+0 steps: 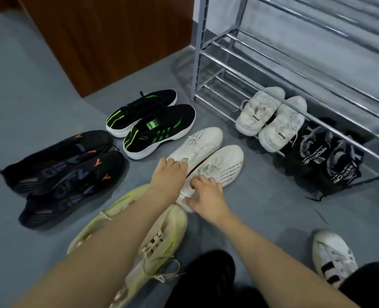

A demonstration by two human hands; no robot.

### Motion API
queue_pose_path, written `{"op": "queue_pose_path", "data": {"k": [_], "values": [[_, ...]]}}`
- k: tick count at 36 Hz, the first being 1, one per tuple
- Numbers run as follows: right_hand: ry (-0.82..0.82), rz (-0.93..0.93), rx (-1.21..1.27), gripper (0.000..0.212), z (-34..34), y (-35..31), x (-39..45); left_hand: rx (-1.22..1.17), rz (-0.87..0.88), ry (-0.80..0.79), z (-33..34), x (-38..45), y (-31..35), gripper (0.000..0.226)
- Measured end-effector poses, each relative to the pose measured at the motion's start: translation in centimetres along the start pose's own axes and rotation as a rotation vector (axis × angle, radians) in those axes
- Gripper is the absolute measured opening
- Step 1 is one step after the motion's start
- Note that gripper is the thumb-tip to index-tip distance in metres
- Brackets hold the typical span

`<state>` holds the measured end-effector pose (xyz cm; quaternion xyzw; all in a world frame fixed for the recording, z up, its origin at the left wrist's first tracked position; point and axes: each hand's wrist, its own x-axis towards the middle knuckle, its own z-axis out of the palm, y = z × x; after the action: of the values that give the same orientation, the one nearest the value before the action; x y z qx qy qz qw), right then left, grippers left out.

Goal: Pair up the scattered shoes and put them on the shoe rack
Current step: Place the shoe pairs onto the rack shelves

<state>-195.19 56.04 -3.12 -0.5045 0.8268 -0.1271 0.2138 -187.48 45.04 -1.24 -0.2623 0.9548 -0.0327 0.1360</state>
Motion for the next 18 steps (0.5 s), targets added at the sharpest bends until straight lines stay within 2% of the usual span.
{"op": "queue_pose_path", "data": {"k": [2,5,8,15,18], "values": [[-0.011,-0.006,-0.005,0.033,-0.3,-0.2,0.2,0.002,0.011,0.0,-0.2,-0.1,-0.3,0.049],[-0.044,0.009,0.064,0.013,-0.9,-0.2,-0.4,-0.006,0.05,-0.045,-0.9,-0.3,-0.3,0.039],[-0.064,0.03,0.0,0.012,-1.9,0.2,-1.7,-0.055,0.082,-0.077,-1.9,-0.3,0.2,0.037],[0.024,0.073,-0.246,0.027,-4.0,2.6,-4.1,-0.3,0.164,-0.022,-3.0,-0.3,3.3,0.033],[-0.013,0.148,-0.313,0.036,-4.2,4.6,-5.0,-0.35,0.156,-0.01,-2.2,0.0,4.7,0.032]]}}
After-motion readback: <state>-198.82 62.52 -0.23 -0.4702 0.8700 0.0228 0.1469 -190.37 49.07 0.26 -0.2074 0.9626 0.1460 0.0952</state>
